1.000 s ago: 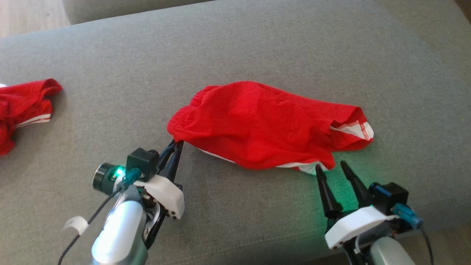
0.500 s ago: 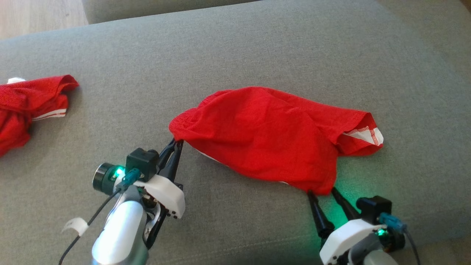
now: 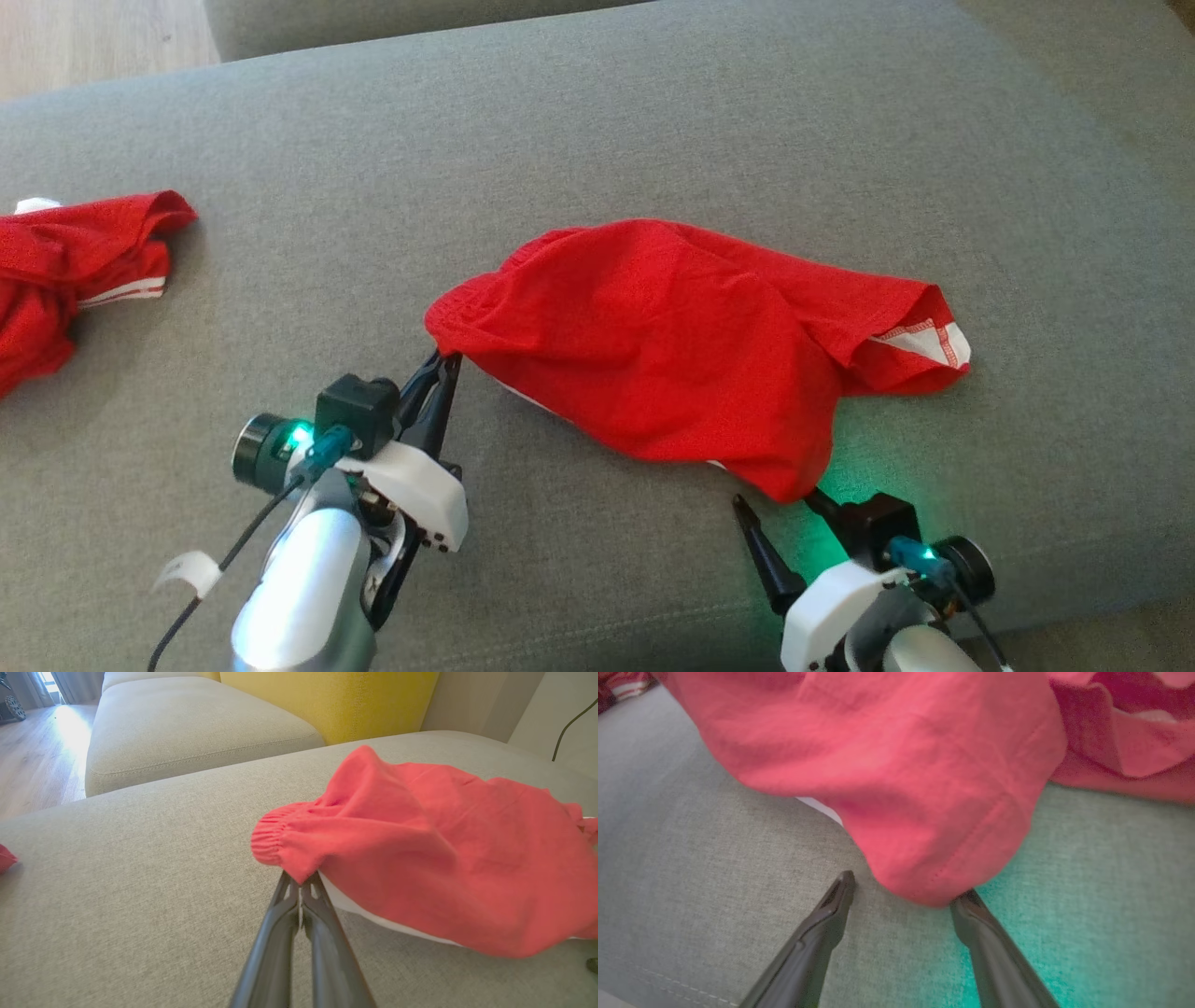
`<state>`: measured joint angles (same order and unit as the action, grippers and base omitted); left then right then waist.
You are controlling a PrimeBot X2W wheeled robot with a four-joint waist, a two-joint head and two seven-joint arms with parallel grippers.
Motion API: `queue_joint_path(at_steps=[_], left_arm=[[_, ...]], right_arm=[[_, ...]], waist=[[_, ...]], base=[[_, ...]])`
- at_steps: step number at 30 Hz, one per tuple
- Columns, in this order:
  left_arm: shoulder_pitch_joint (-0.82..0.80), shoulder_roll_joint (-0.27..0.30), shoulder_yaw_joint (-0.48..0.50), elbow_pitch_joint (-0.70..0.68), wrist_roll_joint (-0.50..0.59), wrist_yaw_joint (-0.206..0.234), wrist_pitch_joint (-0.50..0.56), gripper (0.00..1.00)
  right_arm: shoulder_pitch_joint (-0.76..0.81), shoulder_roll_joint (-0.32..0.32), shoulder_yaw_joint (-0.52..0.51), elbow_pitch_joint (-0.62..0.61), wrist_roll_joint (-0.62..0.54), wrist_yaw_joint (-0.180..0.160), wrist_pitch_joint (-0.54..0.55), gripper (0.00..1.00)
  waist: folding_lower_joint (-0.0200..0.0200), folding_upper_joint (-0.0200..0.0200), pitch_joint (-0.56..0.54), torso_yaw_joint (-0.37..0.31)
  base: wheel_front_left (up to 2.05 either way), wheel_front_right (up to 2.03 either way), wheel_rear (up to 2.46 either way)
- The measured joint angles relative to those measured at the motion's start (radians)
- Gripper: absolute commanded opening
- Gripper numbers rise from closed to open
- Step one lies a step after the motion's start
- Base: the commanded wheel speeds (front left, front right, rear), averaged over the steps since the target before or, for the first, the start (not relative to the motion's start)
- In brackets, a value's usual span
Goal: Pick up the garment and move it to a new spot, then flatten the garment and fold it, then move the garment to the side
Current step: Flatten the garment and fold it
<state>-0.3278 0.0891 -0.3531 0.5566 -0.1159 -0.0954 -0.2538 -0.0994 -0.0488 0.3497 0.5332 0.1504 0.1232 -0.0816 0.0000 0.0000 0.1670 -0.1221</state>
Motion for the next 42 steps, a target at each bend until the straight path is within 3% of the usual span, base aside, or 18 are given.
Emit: queue_joint_path(at_steps=[11,12,23,33,42], left_arm=[[-0.001,-0.002,0.000,0.006,0.000,0.000,0.000,0.00],[-0.002,-0.002,0.000,0.007,0.000,0.000,0.000,0.00],[-0.002,-0.002,0.011,0.017,-0.003,0.000,0.000,0.00],[-0.001,-0.003,0.020,-0.013,-0.059,-0.002,0.015,0.00],[0.000,-0.002,0.050,-0.201,-0.187,-0.019,0.180,0.00]], right_arm=[[-0.037,0.000,-0.007,0.030,-0.132,0.000,-0.052,1.00],[-0.037,0.000,-0.008,0.030,-0.133,0.000,-0.056,0.03],[-0.039,-0.009,-0.039,-0.057,-0.148,0.000,-0.088,0.00],[-0.079,-0.183,0.007,-0.290,-0.010,0.000,0.027,0.00],[-0.225,-0.333,0.061,-0.470,0.168,0.000,0.190,0.00]], waist=[[0.0000,0.0000,0.010,0.012],[0.0000,0.0000,0.009,0.012],[0.0000,0.0000,-0.027,0.011],[0.0000,0.0000,-0.117,0.025],[0.0000,0.0000,-0.208,0.064]], base=[[0.00,0.00,0.00],[0.00,0.00,0.00],[0.00,0.00,0.00],[0.00,0.00,0.00],[0.00,0.00,0.00]])
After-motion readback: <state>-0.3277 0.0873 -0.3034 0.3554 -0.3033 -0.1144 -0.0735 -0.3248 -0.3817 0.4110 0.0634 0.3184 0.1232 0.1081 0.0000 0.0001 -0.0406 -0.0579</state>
